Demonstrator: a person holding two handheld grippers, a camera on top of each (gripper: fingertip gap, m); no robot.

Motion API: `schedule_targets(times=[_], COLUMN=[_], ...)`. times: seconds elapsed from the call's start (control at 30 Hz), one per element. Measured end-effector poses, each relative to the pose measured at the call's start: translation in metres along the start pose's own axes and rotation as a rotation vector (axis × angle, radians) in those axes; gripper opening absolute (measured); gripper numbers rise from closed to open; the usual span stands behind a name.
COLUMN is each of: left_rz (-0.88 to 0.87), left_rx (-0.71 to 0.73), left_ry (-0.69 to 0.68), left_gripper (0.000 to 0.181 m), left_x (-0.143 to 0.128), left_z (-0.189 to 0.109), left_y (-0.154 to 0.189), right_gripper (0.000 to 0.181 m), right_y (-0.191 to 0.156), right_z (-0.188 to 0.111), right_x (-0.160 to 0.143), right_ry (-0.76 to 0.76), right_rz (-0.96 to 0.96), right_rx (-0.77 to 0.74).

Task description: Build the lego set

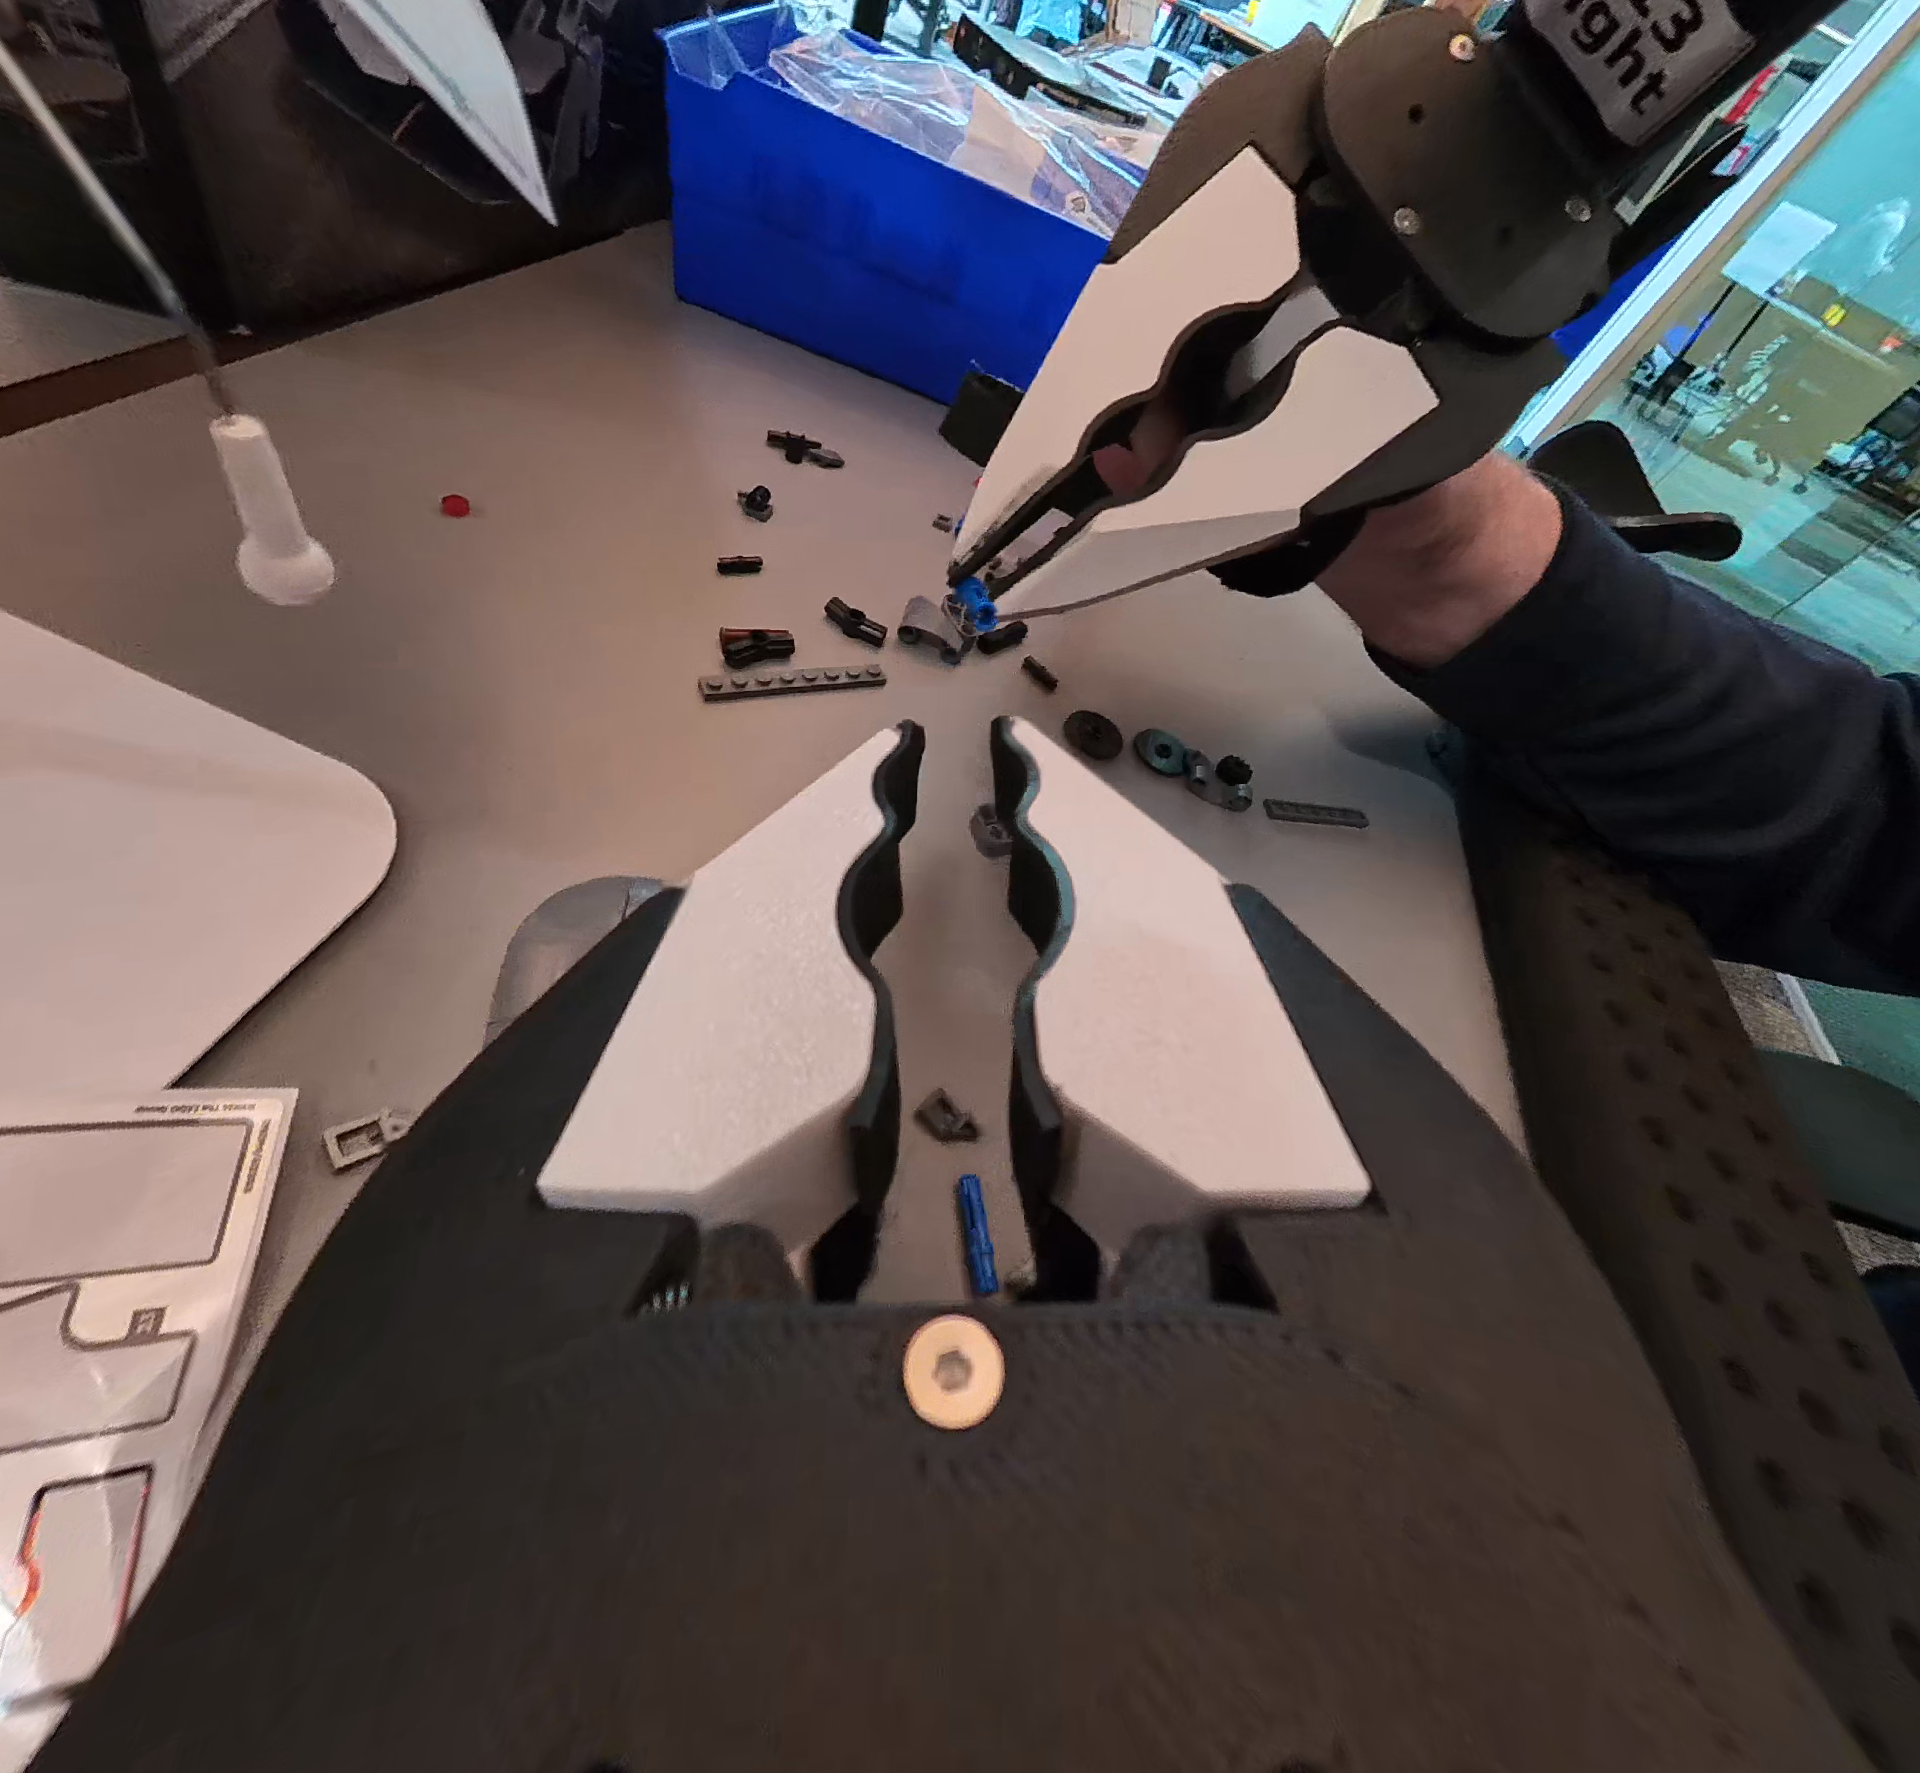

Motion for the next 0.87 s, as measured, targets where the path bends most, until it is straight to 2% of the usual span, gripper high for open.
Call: schedule_targets(times=[0.33, 0.5, 0.63, 0.87], left_rz=[0.001, -0.018, -0.021, -0.019], left_rx=[-0.054, -0.072, -0.090, -0.076], left_ry=[0.050, 0.084, 0.080, 0.065], left_gripper=[0.016, 0.009, 0.002, 0.001], left_x=[0.001, 0.002, 0.002, 0.001], left_z=[0.004, 0.002, 0.002, 0.002], left_y=[0.004, 0.003, 0.003, 0.002], right_gripper=[0.003, 0.003, 0.004, 0.004], right_y=[-0.014, -0.023, -0.026, -0.026], right_z=[0.004, 0.005, 0.005, 0.007], right_x=[0.012, 0.018, 0.021, 0.019], right_ry=[-0.094, -0.140, -0.132, -0.137], right_rz=[-0.208, -0.325, -0.338, -0.337], right_rx=[-0.090, -0.130, -0.141, -0.132])
Point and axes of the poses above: each gripper's, where its closed fingertips meet, z out along the fingers, x out of its top, y = z × x across the jaws, the point moved 10 cm from there along -z, back along the fingers, and after that the axes turned 9 degrees about -z, right-handed, at the moved point
